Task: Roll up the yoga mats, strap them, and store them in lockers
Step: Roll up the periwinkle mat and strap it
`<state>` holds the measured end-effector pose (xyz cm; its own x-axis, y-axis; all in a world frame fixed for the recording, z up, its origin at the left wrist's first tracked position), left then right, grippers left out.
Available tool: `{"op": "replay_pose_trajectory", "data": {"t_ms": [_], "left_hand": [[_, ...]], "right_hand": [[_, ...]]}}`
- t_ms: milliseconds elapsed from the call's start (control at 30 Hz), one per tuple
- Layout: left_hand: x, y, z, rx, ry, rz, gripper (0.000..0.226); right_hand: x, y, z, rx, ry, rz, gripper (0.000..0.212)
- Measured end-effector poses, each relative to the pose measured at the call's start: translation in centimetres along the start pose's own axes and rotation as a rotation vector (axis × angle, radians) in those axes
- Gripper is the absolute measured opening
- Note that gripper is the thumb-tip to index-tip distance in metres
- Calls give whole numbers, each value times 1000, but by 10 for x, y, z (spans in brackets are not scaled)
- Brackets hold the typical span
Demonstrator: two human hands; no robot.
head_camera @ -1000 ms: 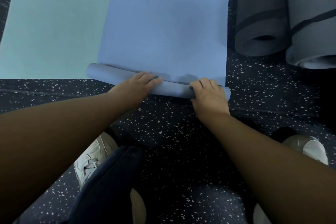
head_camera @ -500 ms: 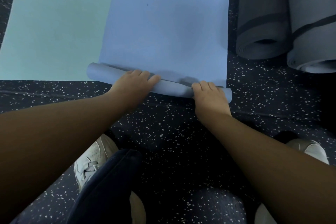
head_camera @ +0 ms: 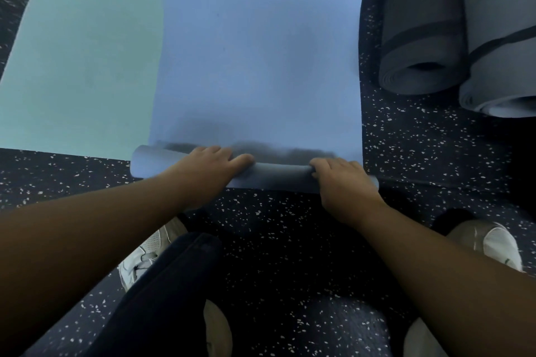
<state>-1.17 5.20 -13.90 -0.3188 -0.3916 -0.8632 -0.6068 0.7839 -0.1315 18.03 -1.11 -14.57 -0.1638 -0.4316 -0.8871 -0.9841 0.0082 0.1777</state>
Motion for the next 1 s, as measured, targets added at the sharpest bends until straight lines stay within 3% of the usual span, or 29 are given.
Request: {"op": "replay_pose_trajectory", "data": {"t_ms": [167, 300, 367, 433, 500, 700, 867, 1000], "left_hand": [[6, -5, -5, 17, -68, -137, 62], [5, -1, -2, 30, -106, -164, 63], [3, -2, -3, 56, -209, -69, 58], [-4, -3, -6, 69, -356, 19, 31], [-6, -5, -6, 82, -431, 78, 37], [-6, -8, 4, 35, -346, 202, 52], [-11, -8, 6, -14, -326, 199, 52], [-16, -3, 10, -43, -288, 156, 47]], "right_hand": [[6, 2, -2, 16, -22, 37, 21], [10, 0, -3, 30, -155, 106, 14], [8, -2, -4, 94, -283, 131, 12], [5, -3, -2, 160, -340, 118, 13], [2, -2, 2, 181, -366, 78, 8], [-7, -11, 14, 352, -246, 245, 28], [-8, -8, 4, 231, -361, 284, 21], [-4, -2, -5, 113, -383, 285, 43]]}}
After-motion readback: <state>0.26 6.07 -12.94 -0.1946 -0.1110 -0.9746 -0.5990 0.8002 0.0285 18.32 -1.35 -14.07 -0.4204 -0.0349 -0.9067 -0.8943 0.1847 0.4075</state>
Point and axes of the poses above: each hand's wrist, its own z-axis towards the middle knuckle, its own x-axis out of the palm, y = z × x, the point moved 6 cm from there along z, towards the middle knuckle, and after that the axes turned 3 degrees about x, right-handed, at the moved point
